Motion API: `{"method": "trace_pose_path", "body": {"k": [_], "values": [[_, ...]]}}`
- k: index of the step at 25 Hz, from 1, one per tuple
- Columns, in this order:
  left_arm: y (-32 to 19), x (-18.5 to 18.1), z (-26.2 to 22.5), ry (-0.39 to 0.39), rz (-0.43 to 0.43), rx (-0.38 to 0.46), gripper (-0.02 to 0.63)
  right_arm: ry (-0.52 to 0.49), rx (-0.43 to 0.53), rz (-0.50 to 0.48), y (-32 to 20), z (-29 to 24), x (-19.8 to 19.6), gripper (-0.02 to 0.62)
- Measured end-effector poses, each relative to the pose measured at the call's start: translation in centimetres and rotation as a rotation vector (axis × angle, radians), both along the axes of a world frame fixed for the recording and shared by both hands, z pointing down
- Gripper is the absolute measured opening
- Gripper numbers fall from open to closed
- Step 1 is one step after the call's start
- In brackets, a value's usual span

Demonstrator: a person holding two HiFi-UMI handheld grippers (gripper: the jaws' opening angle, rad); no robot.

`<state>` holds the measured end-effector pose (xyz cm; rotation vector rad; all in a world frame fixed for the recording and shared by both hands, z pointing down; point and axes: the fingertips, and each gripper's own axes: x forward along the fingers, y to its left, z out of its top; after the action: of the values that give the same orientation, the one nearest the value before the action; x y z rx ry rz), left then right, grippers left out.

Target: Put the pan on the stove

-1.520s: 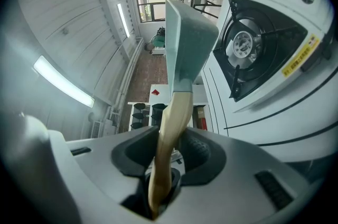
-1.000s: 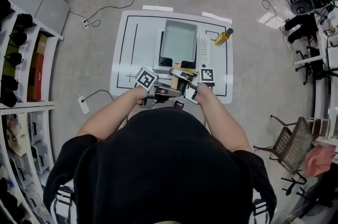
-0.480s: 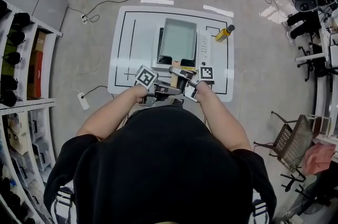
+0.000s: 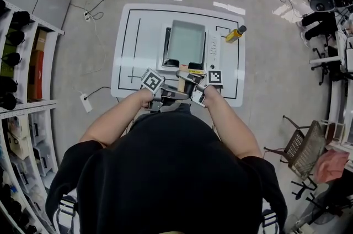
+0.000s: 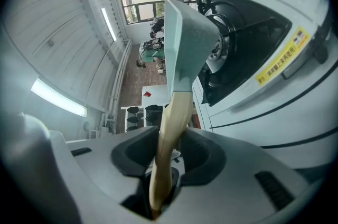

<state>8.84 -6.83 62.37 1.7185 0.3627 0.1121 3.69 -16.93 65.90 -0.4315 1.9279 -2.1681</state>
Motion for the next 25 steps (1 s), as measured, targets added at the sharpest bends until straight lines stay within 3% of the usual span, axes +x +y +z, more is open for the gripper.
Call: {"method": "trace_pose_path", "body": {"k": [8,21,25], "values": [[-0.2,0.0,0.9,-0.015,0.005,0.027,0.103,0.018,-0.006,-0.009,0.0,1.0,0.1,0.121],[-0.2,0.2,2.1,-0.016,0.001,-0.011,0.104,0.033,-0.03,-0.018,0.1,2.5,0.3,0.123],[0.1,0.4,1.7,0.004,0.004,-0.057,0.103,0.035,-0.038,-0.019,0.2,2.7,0.3,0.121]]}}
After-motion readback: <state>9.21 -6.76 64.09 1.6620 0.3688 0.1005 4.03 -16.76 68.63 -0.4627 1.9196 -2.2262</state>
